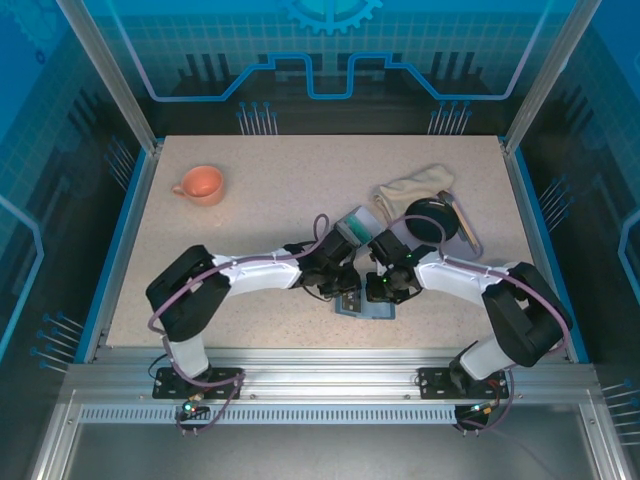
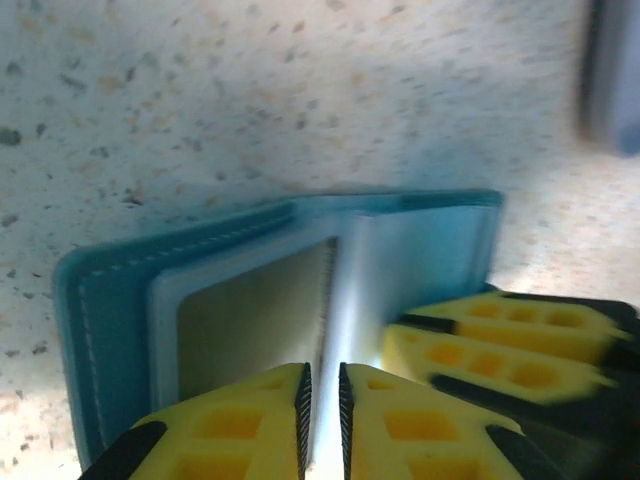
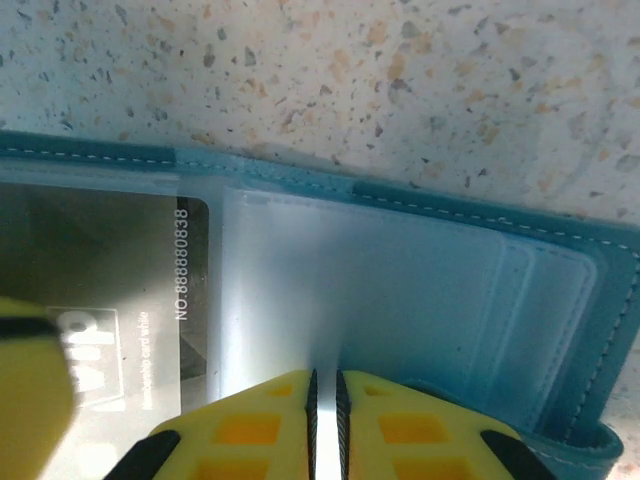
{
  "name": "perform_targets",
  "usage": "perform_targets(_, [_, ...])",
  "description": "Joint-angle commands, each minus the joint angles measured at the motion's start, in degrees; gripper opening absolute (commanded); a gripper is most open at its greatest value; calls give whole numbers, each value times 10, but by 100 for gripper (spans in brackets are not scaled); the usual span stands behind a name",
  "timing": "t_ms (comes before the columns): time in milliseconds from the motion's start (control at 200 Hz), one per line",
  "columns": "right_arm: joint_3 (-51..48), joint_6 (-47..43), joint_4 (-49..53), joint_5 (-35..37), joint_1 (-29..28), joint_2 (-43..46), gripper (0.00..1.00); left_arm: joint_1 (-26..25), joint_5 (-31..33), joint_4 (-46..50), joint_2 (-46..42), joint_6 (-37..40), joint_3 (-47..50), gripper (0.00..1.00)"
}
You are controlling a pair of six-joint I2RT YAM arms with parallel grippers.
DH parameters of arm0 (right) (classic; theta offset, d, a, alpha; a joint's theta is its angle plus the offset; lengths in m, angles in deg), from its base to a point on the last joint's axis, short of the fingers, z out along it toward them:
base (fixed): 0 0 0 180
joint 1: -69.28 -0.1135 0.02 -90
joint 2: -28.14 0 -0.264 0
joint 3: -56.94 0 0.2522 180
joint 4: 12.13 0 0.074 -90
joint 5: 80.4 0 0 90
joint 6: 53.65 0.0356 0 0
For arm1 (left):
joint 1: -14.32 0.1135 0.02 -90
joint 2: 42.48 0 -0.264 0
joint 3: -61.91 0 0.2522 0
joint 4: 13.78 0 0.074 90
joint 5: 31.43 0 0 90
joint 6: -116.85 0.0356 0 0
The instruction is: Put the credit cards into the card holder
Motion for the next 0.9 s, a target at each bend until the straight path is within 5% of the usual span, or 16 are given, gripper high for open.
perform_targets(0, [-7,-4,1,-5,6,11,16,-2,-14,17,22,-23,-1,16])
perform_targets(395, [-1,19,137,164,17,42,18,8,16,28,21,-30,78,12])
perform_targets(895, [4,-14,130,127,73,-1,16,12,30,41,4,-17,90,12])
